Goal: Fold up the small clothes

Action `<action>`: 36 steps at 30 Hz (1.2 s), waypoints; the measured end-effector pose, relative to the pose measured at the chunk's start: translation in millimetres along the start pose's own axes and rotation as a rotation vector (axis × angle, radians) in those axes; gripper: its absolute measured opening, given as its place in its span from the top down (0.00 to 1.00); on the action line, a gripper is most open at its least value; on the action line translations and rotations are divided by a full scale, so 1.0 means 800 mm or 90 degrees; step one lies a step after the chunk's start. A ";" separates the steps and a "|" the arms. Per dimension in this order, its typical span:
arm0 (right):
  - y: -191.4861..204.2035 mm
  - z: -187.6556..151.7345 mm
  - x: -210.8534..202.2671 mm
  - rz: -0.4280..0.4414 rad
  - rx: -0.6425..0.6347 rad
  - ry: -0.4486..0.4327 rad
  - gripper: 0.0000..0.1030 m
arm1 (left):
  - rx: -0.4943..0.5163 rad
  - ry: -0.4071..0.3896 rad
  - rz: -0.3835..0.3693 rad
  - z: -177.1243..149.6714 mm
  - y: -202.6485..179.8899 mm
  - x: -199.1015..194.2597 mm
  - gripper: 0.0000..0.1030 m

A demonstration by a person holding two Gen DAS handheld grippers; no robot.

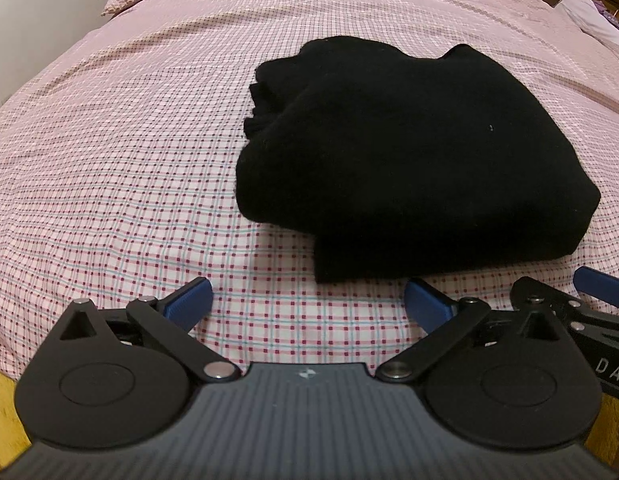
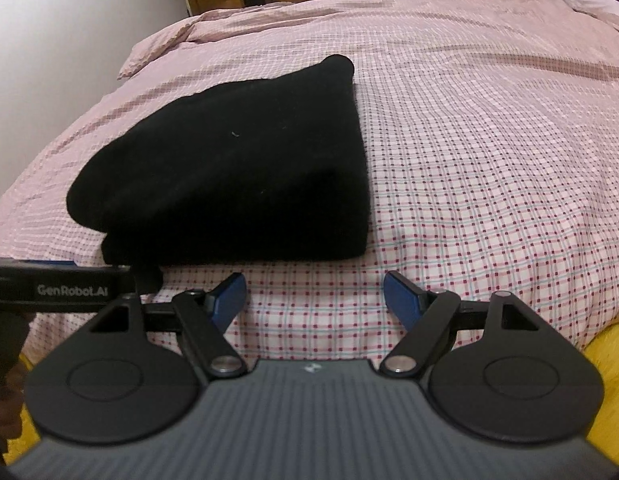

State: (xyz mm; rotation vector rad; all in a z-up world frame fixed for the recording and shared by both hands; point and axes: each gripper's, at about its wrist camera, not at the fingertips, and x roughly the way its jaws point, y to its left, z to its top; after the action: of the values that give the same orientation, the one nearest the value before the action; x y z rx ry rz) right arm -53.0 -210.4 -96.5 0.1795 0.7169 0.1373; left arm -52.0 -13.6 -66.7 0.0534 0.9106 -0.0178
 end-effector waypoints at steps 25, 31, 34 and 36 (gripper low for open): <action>-0.001 0.000 0.002 -0.001 0.001 0.001 0.23 | -0.001 0.003 -0.004 0.002 0.004 0.000 0.00; -0.001 0.000 0.002 -0.001 0.001 0.002 0.23 | -0.002 0.003 -0.004 0.002 0.004 0.000 0.00; -0.002 0.001 0.002 -0.001 0.001 0.001 0.23 | -0.002 0.003 -0.003 0.002 0.003 0.000 0.00; -0.002 0.001 0.002 -0.001 0.001 0.001 0.23 | -0.002 0.003 -0.003 0.002 0.003 0.000 0.00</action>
State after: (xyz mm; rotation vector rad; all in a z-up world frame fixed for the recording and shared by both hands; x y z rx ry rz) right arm -51.5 -211.5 -97.2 0.1809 0.7192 0.1360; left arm -50.6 -11.1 -65.9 0.0489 0.9158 -0.0213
